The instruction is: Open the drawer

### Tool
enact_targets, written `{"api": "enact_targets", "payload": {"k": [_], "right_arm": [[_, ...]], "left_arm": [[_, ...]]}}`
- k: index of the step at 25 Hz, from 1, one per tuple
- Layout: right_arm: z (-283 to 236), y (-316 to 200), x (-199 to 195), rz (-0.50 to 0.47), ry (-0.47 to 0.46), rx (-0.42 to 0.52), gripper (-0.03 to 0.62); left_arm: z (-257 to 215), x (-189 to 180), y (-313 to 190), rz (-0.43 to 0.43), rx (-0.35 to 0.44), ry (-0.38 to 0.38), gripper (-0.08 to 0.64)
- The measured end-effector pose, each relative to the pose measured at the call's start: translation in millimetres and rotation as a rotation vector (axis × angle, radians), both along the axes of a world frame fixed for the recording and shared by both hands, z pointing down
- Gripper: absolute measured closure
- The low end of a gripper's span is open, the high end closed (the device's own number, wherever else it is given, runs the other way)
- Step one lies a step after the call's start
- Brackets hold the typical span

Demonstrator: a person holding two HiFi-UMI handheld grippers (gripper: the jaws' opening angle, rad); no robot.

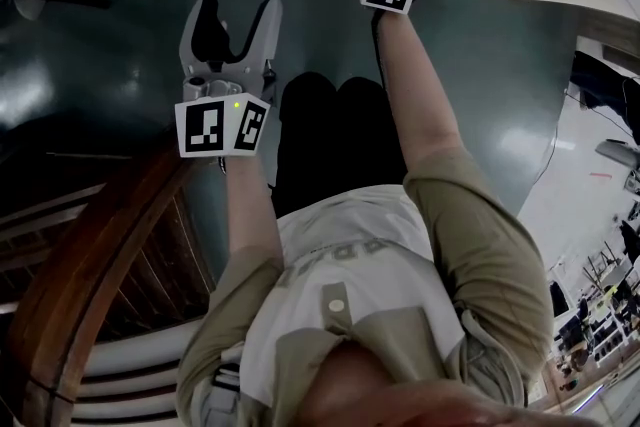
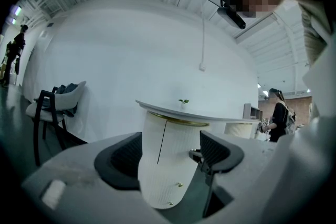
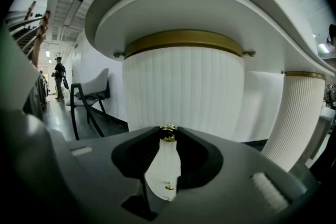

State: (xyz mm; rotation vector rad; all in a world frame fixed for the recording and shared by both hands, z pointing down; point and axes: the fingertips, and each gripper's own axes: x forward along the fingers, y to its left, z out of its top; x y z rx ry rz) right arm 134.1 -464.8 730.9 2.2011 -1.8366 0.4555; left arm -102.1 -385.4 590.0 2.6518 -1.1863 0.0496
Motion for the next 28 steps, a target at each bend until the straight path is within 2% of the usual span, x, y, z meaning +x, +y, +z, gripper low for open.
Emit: {"api": "enact_targets", "payload": {"k": [8,28], "right_arm": [[2,27,-12,-0.015,0.013,0.004,0.488],[8,89,-33,-0.032,0.006,-0.088,0.488]], "left_arm": [[-5,-6,2,-0.008,-0.001,0.001,0.210],[-49,8,32,0.016,0.001,0.016,0.210]]}}
